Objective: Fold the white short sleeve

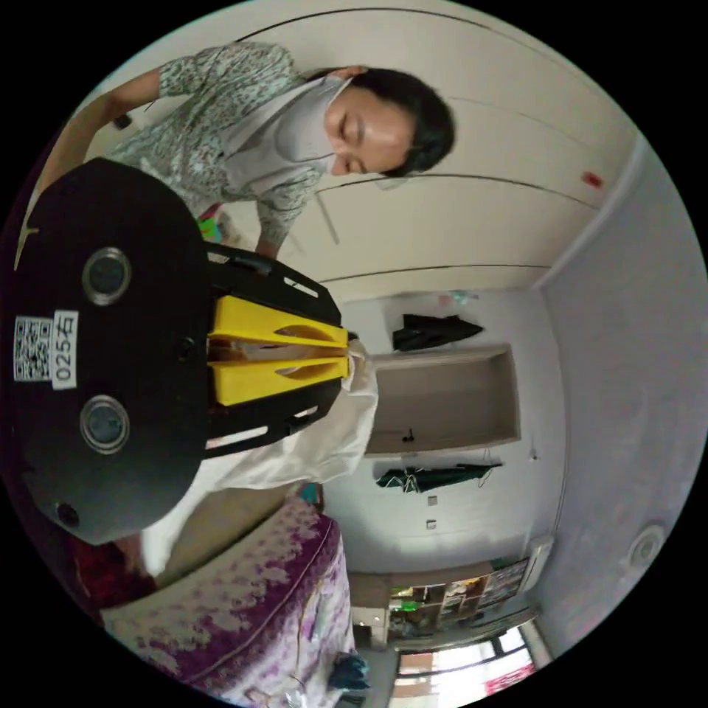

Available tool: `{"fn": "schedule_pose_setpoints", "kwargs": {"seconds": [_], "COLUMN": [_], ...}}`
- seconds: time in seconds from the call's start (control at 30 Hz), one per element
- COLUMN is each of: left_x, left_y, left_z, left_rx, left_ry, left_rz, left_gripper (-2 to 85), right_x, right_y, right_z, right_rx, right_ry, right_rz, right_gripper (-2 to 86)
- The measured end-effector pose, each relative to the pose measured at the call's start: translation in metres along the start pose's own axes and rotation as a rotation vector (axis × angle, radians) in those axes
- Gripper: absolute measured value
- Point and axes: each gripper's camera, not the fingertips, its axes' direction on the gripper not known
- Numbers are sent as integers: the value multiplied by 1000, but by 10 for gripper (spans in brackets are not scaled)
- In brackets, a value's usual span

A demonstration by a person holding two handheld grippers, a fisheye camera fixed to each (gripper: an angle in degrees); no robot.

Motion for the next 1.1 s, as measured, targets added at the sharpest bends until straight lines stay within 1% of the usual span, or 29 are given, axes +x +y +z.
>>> {"fn": "schedule_pose_setpoints", "kwargs": {"seconds": [0.03,0.07,0.1,0.13,0.17,0.2,0.23,0.27,0.3,0.33,0.37,0.4,0.47,0.5,0.53,0.57,0.6,0.63,0.67,0.7,0.73,0.77,0.83,0.9,0.93,0.97,1.0,1.07,1.1], "left_x": [4,8,8,7,5,6,9,18,35,45,68,89,119,134,140,150,158,161,162,161,160,156,153,162,166,174,181,190,198], "left_y": [13,46,90,117,180,251,288,362,429,460,515,558,596,606,606,601,590,583,569,555,548,536,527,522,520,519,519,520,522], "left_z": [5,18,36,46,64,79,85,94,100,101,104,105,100,96,94,89,86,87,89,92,93,99,112,131,133,136,138,145,152], "left_rx": [-6,-22,-65,-91,-102,-71,-55,10,35,46,70,100,122,92,81,65,46,34,5,-25,-42,-102,-205,-377,-403,-420,-422,-460,-500], "left_ry": [-35,-70,-64,-52,-11,65,101,150,153,146,137,139,80,22,-6,-80,-161,-187,-225,-269,-298,-340,-354,-381,-397,-414,-390,-334,-308], "left_rz": [5,-50,-130,-180,-331,-487,-574,-746,-890,-964,-1099,-1218,-1322,-1360,-1355,-1333,-1296,-1274,-1248,-1227,-1217,-1188,-1186,-1098,-1063,-1026,-1012,-1021,-1011], "left_gripper": [38,62,83,91,106,119,122,127,131,133,134,136,141,145,151,163,172,177,186,192,193,195,195,177,169,154,138,100,62], "right_x": [-6,-14,-23,-29,-38,-49,-55,-68,-83,-91,-106,-125,-159,-179,-188,-206,-226,-237,-258,-272,-277,-282,-278,-260,-256,-248,-243,-236,-224], "right_y": [8,33,67,87,131,181,208,265,325,356,413,461,502,511,511,504,493,486,474,466,463,458,453,447,445,441,433,411,392], "right_z": [9,28,50,62,90,125,145,189,236,260,302,339,381,398,406,421,438,448,470,493,503,516,523,519,517,514,512,508,507], "right_rx": [-37,-104,-178,-205,-285,-377,-431,-549,-651,-702,-758,-816,-865,-830,-809,-771,-726,-709,-716,-742,-755,-761,-745,-712,-704,-698,-711,-756,-770], "right_ry": [18,45,69,79,111,166,191,247,281,299,324,300,290,300,286,218,170,154,118,68,26,-55,-125,-280,-321,-414,-491,-486,-417], "right_rz": [-7,2,14,18,32,51,54,60,68,76,137,175,188,231,261,291,296,287,247,244,248,258,301,365,377,380,345,244,179], "right_gripper": [-5,-6,-6,-6,-5,-4,-4,-3,-2,-2,-1,0,1,3,4,6,8,13,24,55,70,80,87,109,113,121,141,157,159]}}
